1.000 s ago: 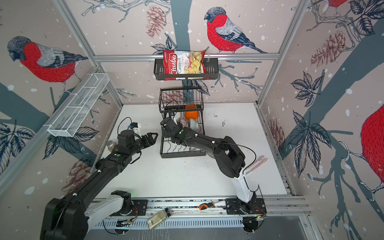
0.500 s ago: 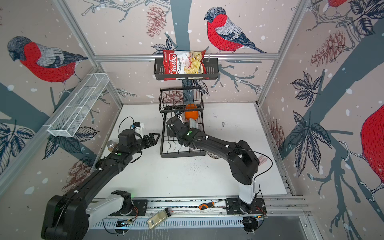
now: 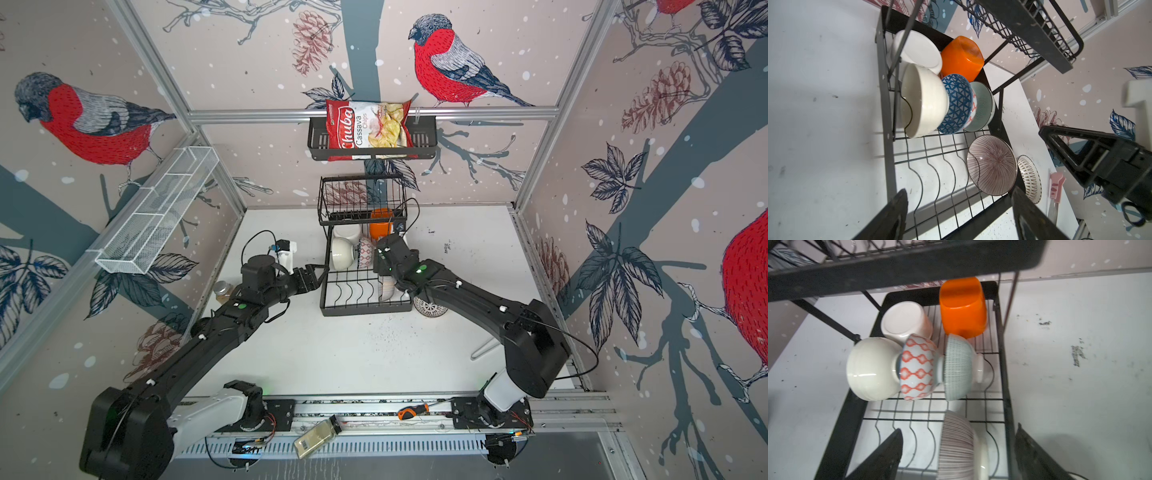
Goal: Load the bowls into the dish rack
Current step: 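Open the right gripper and move it to the maroon-patterned bowl on the table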
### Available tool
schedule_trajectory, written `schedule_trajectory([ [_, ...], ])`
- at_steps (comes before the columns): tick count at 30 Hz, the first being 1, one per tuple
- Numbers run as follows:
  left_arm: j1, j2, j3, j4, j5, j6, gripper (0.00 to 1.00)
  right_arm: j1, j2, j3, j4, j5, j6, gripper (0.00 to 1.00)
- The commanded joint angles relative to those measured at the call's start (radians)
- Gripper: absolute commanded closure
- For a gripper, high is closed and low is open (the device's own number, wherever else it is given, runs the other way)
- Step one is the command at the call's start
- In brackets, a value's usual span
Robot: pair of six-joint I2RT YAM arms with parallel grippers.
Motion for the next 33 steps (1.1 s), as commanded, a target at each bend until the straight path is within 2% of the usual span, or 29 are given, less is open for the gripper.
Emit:
schedule_trajectory([
  [1,-0.028,0.013,0.019,0.03,-0.003,-0.001,0.22,-0.046,-0.068,-0.066,-0.04,-0.055,0.038,0.16],
  [10,-0.077,0.062,0.038,0.089,0.05,-0.03,0.22,-0.205,-0.241,-0.237,-0.088,-0.133,0.056,0.16],
  [22,-0.17,0.135,0.098,0.083,0.027,-0.025,0.22,-0.374,-0.315,-0.399,-0.073,-0.258,0.057,0.16],
  [33,-0.177,0.18,0.103,0.109,0.024,-0.055,0.22,-0.405,-0.291,-0.5,-0.007,-0.276,0.058,0.36],
])
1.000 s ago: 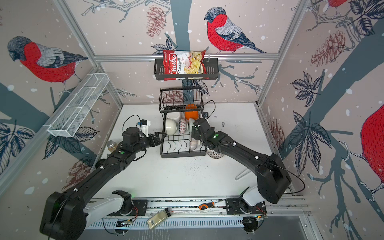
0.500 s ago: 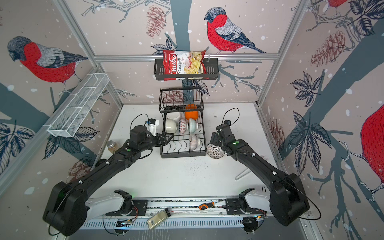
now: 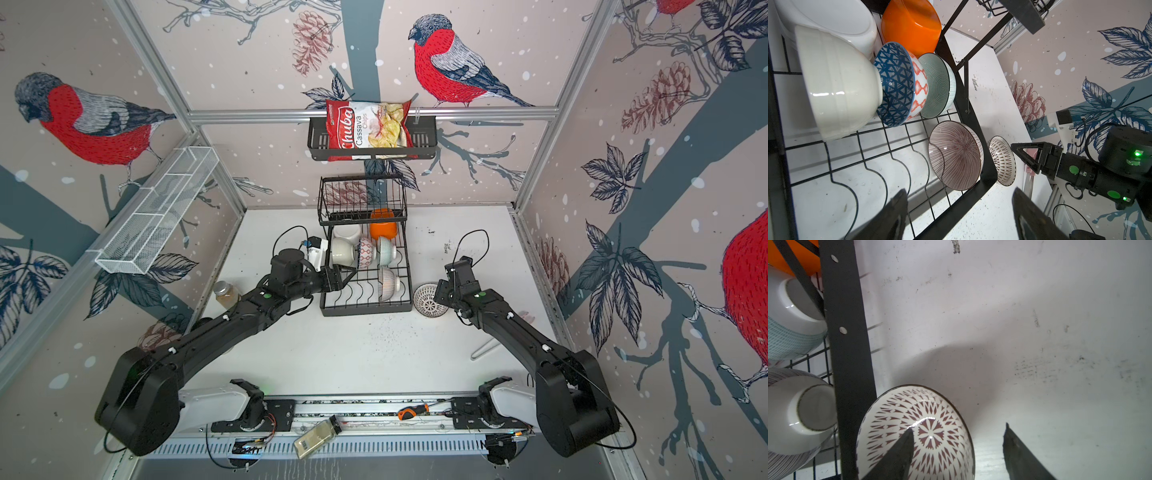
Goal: Load the bowls into the dish rack
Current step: 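Open the right gripper and move it to the maroon-patterned bowl on the table, then grasp the maroon-patterned bowl rim with the right gripper and lift it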
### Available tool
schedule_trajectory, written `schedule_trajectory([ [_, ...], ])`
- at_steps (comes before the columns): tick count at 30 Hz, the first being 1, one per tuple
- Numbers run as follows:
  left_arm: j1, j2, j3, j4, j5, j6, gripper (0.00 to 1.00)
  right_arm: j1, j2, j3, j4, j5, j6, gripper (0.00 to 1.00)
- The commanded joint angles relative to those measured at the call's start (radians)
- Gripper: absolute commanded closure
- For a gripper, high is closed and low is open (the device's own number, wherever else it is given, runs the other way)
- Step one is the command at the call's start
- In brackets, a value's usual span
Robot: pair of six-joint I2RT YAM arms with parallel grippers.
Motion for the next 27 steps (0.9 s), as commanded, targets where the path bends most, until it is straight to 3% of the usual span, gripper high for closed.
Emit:
schedule_trajectory([
  [1,0.0,0.01,0.012,0.043,0.001,-0.009,0.22,-0.005,0.012,-0.025,0.05,-0.009,0.011,0.37],
  [20,-0.001,0.045,0.023,0.04,-0.006,-0.016,0.22,-0.015,0.07,-0.072,0.124,-0.021,0.023,0.66],
  [27,-0.001,0.056,0.03,0.04,0.0,-0.015,0.22,-0.019,0.072,-0.07,0.124,-0.022,0.023,0.8],
])
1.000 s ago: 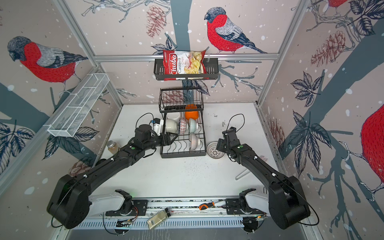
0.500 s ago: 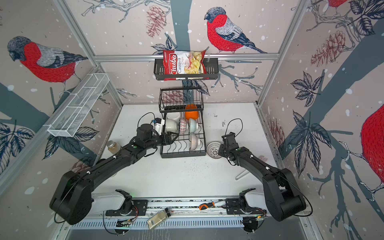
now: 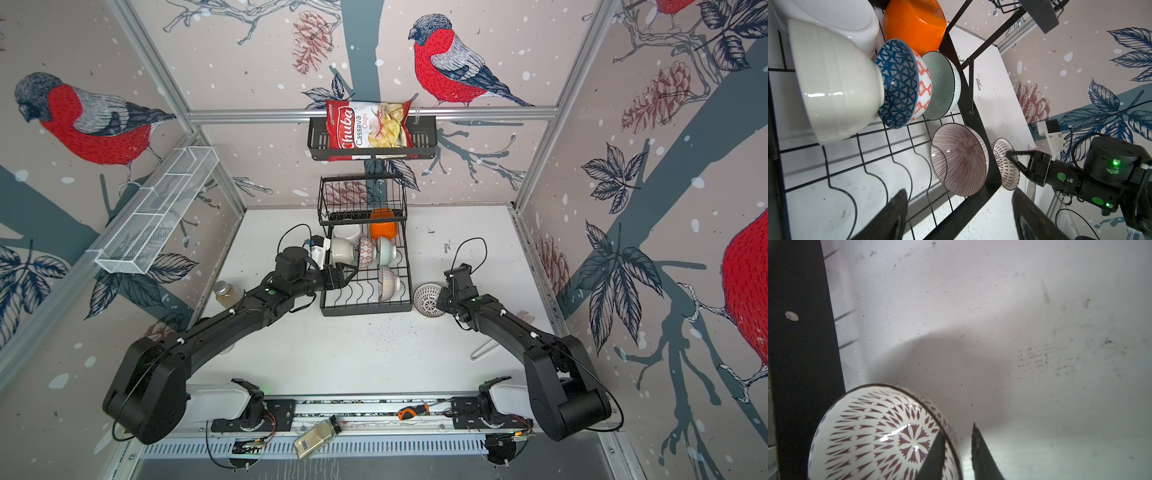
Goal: Load the bowls into the dish rack
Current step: 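Grasp the maroon-patterned bowl rim with the right gripper and lift it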
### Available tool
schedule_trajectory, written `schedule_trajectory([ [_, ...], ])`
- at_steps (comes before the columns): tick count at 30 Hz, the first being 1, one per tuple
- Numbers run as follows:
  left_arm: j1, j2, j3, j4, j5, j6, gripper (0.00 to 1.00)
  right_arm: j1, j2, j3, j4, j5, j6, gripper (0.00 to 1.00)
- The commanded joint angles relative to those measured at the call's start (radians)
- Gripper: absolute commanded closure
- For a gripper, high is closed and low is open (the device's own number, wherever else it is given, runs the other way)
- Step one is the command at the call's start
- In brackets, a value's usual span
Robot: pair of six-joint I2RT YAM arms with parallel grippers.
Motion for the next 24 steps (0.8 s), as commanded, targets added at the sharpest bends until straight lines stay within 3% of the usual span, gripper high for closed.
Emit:
schedule_trajectory([
  [1,-0.001,0.005,0.01,0.025,0.005,-0.006,0.22,-0.002,0.003,0.003,0.016,0.001,-0.001,0.82],
  [11,0.0,0.013,0.012,0.014,0.004,-0.001,0.22,-0.006,-0.004,0.034,-0.011,0.008,-0.008,0.96],
  [24,-0.001,0.014,0.005,0.015,0.006,0.005,0.22,-0.002,-0.1,0.125,-0.104,0.08,-0.032,0.99],
])
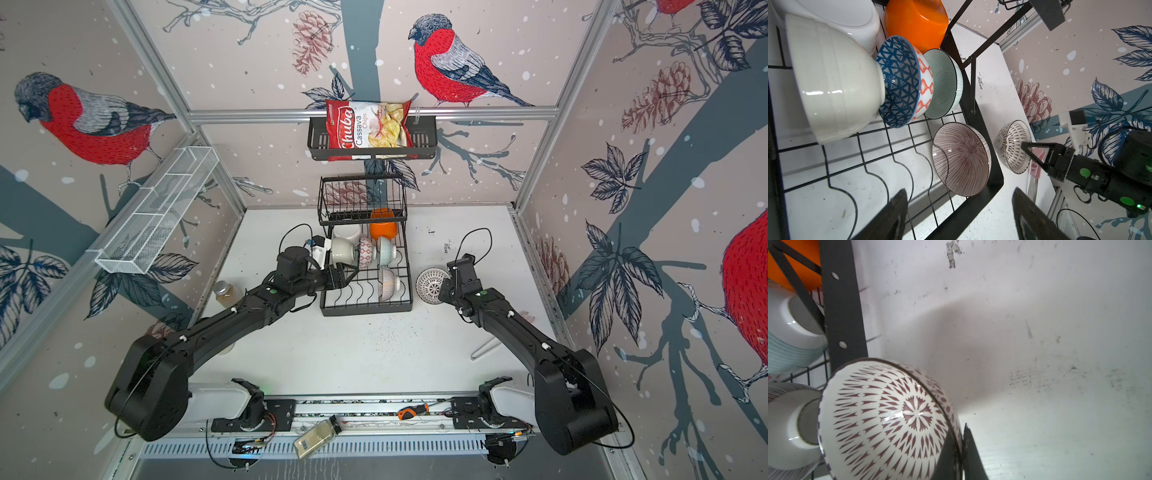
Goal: Load the bowls into the dish rack
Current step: 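Grasp the maroon-patterned bowl rim with the right gripper and lift it, then carry the maroon-patterned bowl over the rack toward the left gripper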
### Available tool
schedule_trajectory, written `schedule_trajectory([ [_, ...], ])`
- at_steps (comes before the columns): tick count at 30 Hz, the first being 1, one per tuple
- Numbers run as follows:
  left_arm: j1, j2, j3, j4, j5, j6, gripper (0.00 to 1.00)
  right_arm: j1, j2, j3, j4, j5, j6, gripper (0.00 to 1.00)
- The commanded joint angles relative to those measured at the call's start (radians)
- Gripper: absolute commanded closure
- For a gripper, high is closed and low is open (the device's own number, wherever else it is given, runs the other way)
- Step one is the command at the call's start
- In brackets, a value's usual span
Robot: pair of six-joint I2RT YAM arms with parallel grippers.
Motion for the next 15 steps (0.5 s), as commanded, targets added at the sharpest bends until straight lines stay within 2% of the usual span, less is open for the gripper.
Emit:
schedule_trajectory([
  [1,-0.002,0.001,-0.001,0.017,0.006,0.003,0.22,0.006,-0.026,0.028,-0.003,0.037,-0.011,0.99],
  [8,-0.002,-0.006,0.003,0.01,0.02,0.018,0.22,0.053,-0.044,0.122,-0.041,0.069,-0.025,0.99],
  [15,-0.025,-0.04,0.03,-0.052,-0.043,0.049,0.24,0.171,-0.014,0.256,-0.064,0.132,-0.05,0.99],
])
